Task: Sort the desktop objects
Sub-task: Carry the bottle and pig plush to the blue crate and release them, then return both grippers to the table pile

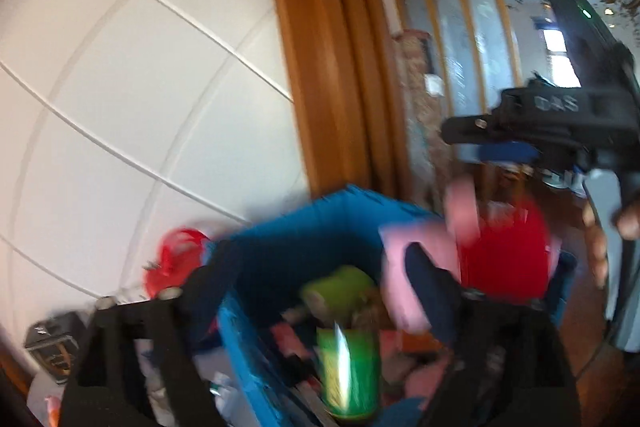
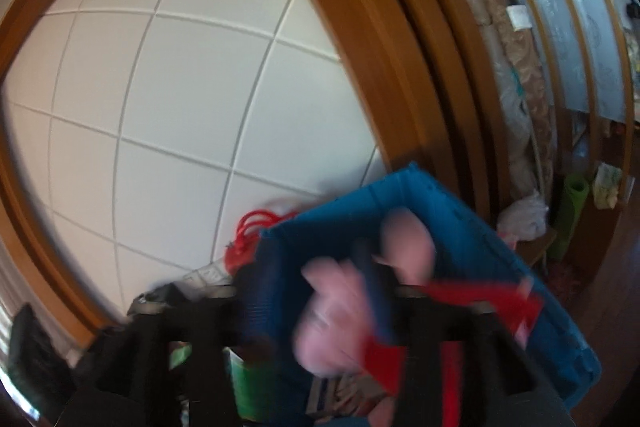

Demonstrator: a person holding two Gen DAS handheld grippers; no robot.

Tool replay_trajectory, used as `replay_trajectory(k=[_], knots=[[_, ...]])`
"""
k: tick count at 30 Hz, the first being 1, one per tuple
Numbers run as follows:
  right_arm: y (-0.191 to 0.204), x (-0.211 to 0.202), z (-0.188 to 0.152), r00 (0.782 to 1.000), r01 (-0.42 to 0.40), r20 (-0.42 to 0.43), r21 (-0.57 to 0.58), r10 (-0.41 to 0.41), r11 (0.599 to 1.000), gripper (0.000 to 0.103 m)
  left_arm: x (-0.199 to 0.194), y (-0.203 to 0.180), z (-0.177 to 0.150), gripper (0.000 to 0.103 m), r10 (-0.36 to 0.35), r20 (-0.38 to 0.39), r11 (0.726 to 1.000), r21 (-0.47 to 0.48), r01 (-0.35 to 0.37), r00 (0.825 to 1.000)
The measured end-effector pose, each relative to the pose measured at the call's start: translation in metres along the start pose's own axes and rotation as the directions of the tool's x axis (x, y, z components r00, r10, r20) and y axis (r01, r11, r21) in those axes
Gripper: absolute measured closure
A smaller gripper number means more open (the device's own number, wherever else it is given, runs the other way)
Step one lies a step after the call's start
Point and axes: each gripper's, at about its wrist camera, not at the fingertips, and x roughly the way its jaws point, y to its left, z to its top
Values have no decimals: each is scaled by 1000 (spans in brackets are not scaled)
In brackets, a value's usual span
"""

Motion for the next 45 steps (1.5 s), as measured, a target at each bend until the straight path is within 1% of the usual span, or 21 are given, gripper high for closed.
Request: replay_trajectory(k=[1,2,7,9,11,13,16,18,21,24,27,32,35,37,41,43,45], knots=[[0,-4,0,1000,-1,18,-13,1,1000,26,-5,-1,1,3,16,18,1000,5,-16,1000],[1,-8,0,999,2,35,-24,-1,1000,24,-8,-3,2,2,29,27,1000,7,-29,999],[2,-23,-2,998,-30,57,-14,31,999,22,-19,-6,3,2,57,27,998,3,-57,998],[2,-32,-7,997,-33,74,-21,34,999,18,-26,-10,0,2,63,28,998,4,-63,998],[5,-42,-15,995,-24,94,-32,27,999,12,-29,-12,-5,2,77,21,997,9,-78,997],[8,-52,-26,993,-23,112,-49,28,999,9,-32,-15,-12,2,91,15,996,16,-91,996],[14,-64,-45,993,-16,119,-72,24,997,8,-36,-15,-22,2,118,1,993,17,-118,993],[16,-68,-55,992,-16,120,-89,27,996,8,-43,-12,-28,2,137,0,991,7,-137,991],[25,-74,-68,992,5,127,-128,12,992,6,-48,-9,-35,2,164,-3,986,-16,-164,986],[34,-74,-82,994,2,112,-163,17,987,5,-57,-3,-44,2,210,-4,977,-34,-210,978],[40,-70,-96,996,-22,85,-182,38,983,5,-65,4,-53,2,240,-15,969,-52,-241,971],[50,-62,-114,995,-76,45,-183,86,980,4,-81,22,-69,2,308,-41,949,-65,-310,951],[61,-60,-124,992,-112,41,-182,122,977,4,-90,39,-80,2,337,-57,936,-81,-341,940],[70,-58,-131,988,-139,38,-176,148,974,1,-97,52,-90,2,358,-71,927,-92,-364,931],[101,-49,-146,981,-184,19,-207,192,961,1,-114,85,-117,2,400,-100,907,-102,-410,911],[122,-40,-154,978,-198,13,-231,207,952,1,-123,109,-133,2,424,-125,893,-104,-437,897],[147,-27,-165,975,-219,-10,-250,224,943,1,-133,137,-150,2,451,-154,877,-109,-469,879]])
